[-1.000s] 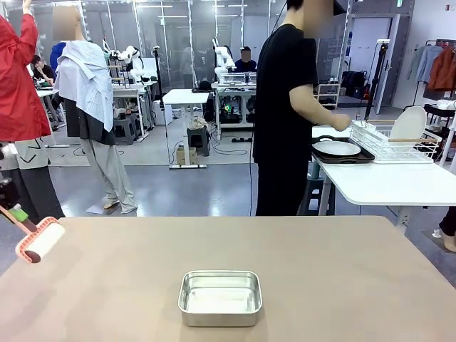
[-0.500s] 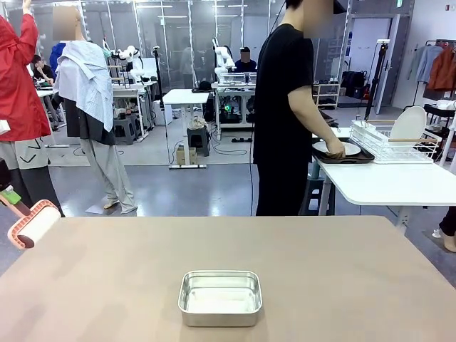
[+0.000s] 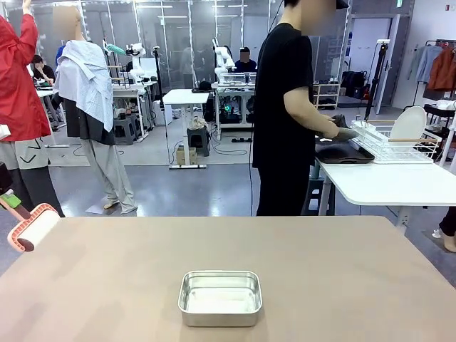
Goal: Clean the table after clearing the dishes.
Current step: Place the Lint Roller back on top of the Airtight Container.
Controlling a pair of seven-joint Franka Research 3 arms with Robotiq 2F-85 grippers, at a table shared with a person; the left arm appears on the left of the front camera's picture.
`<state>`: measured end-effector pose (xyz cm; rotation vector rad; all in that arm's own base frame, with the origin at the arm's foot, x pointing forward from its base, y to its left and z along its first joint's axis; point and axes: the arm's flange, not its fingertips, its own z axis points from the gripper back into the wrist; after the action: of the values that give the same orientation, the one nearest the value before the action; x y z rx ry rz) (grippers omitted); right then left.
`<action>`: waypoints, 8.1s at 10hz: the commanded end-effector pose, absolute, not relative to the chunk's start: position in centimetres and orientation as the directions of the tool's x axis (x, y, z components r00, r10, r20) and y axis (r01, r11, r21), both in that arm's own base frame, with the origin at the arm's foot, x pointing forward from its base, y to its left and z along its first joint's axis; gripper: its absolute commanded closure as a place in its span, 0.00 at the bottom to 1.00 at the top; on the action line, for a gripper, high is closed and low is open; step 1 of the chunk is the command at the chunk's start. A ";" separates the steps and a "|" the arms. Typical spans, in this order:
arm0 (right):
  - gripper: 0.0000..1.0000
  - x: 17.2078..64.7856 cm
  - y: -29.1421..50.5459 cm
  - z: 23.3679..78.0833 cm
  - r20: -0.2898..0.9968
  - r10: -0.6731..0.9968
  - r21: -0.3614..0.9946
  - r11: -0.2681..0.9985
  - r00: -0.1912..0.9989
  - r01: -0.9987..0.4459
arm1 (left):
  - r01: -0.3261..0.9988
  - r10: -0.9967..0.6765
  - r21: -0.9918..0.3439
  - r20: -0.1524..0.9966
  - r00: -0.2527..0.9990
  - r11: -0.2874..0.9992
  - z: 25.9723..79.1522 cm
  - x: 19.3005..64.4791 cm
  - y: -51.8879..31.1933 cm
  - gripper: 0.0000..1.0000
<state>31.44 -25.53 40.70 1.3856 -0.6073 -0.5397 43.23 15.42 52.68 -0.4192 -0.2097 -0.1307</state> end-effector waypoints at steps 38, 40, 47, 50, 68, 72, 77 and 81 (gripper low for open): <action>0.00 31.1 -25.7 41.0 0.083 -0.663 0.993 0.120 0.744 -0.004 | 0.989 -0.997 -0.130 0.031 -0.073 -0.076 44.8 44.1 -39.0 0.79; 0.00 31.1 -25.7 41.0 0.083 -0.663 0.993 0.120 0.744 -0.004 | 0.979 -0.997 -0.187 0.034 -0.072 -0.077 44.4 45.3 -40.0 0.79; 0.00 31.1 -25.7 41.0 0.083 -0.663 0.993 0.120 0.744 -0.004 | 0.969 -1.000 -0.248 0.018 -0.009 -0.013 42.1 48.8 -39.5 0.79; 0.00 31.1 -25.7 41.0 0.083 -0.663 0.993 0.120 0.744 -0.004 | 0.966 -0.999 -0.257 0.044 -0.001 -0.012 40.3 48.8 -38.6 0.79; 0.00 31.1 -25.7 41.0 0.083 -0.663 0.993 0.120 0.744 -0.004 | 0.974 -0.992 -0.208 0.101 -0.070 -0.090 41.7 48.6 -37.6 0.00; 0.00 31.1 -25.7 41.0 0.083 -0.663 0.993 0.120 0.744 -0.004 | 0.970 -0.998 -0.238 0.055 -0.031 -0.043 41.2 49.5 -39.0 0.00; 0.00 31.1 -25.7 41.0 0.083 -0.663 0.993 0.120 0.744 -0.004 | 0.970 -0.998 -0.238 0.055 -0.031 -0.043 41.2 49.5 -39.0 0.00; 0.00 31.1 -25.7 41.0 0.083 -0.663 0.993 0.120 0.744 -0.004 | 0.970 -0.998 -0.238 0.055 -0.031 -0.043 41.2 49.5 -39.0 0.00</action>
<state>31.47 -25.54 40.72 1.3855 -0.6070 -0.5390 49.66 -38.98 41.08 -0.2351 0.1493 -1.6064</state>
